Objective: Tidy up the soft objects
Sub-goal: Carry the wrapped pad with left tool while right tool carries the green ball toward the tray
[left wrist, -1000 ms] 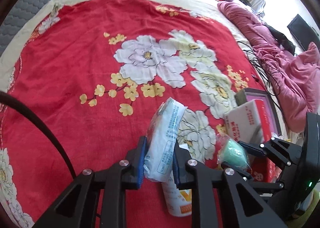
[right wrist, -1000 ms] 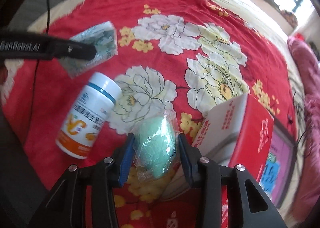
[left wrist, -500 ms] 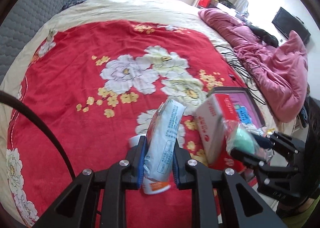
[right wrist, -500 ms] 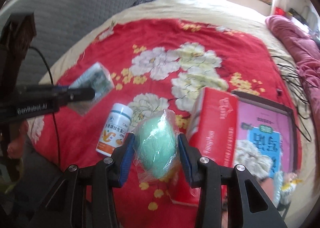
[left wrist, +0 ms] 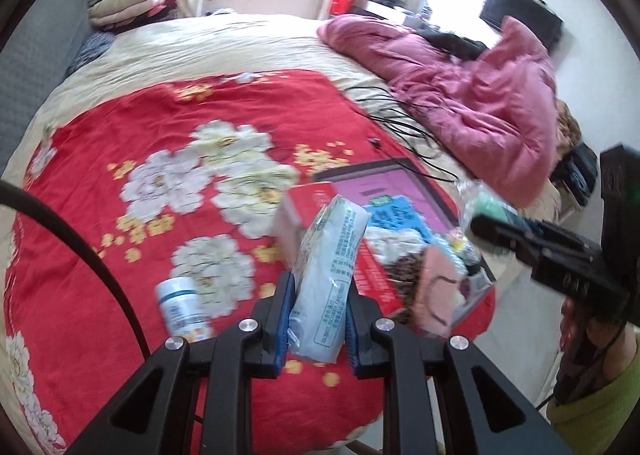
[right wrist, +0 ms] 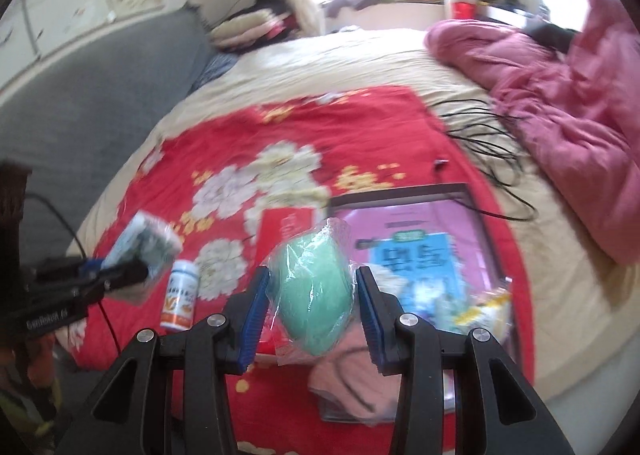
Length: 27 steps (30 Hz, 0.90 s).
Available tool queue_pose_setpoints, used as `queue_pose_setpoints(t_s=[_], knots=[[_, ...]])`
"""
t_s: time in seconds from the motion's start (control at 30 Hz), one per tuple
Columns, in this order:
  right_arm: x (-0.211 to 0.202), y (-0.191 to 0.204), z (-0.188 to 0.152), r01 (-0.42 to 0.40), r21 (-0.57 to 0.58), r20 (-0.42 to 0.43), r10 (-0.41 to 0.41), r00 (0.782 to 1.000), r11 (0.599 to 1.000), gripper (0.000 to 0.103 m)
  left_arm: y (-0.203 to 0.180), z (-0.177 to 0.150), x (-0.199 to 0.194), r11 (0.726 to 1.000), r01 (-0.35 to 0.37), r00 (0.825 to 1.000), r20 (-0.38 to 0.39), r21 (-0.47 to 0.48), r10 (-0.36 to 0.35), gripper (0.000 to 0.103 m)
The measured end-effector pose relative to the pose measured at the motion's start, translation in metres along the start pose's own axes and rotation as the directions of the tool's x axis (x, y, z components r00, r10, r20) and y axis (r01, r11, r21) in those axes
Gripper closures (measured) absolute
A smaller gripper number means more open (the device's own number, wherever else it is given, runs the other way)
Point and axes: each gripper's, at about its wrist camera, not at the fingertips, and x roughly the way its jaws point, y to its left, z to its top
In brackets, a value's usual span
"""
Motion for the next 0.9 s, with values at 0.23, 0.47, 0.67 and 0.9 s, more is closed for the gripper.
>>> queue_pose_setpoints(t_s=[0.23, 0.47, 0.67, 0.9], knots=[[-0.029, -0.051, -0.01, 0.049, 0.071, 0.034, -0.051, 0.998, 0.996, 0.059, -0.054, 0.003, 0.017, 0.997, 0.05, 0.998, -0.031, 0.059, -0.048, 0.08], [-0.035, -0.086, -0.032, 0.071, 0.127, 0.02, -0.074, 0.997, 0.989, 0.059, -0.098, 0.005, 0.041, 0.99, 0.076, 0.996, -0.062, 0.12, -0.069, 0.08], [-0.024, -0.106, -0.052, 0.08, 0.162, -0.012, -0.079, 0.997, 0.983, 0.059, -0.119, -0.001, 0.064, 0.985, 0.096, 0.991, -0.102, 0.146, -0.081, 0.08], [-0.007, -0.121, -0.069, 0.074, 0.191, -0.062, -0.063, 0.996, 0.979, 0.059, -0.133, -0.005, 0.088, 0.983, 0.092, 0.988, -0.141, 0.161, -0.069, 0.08]])
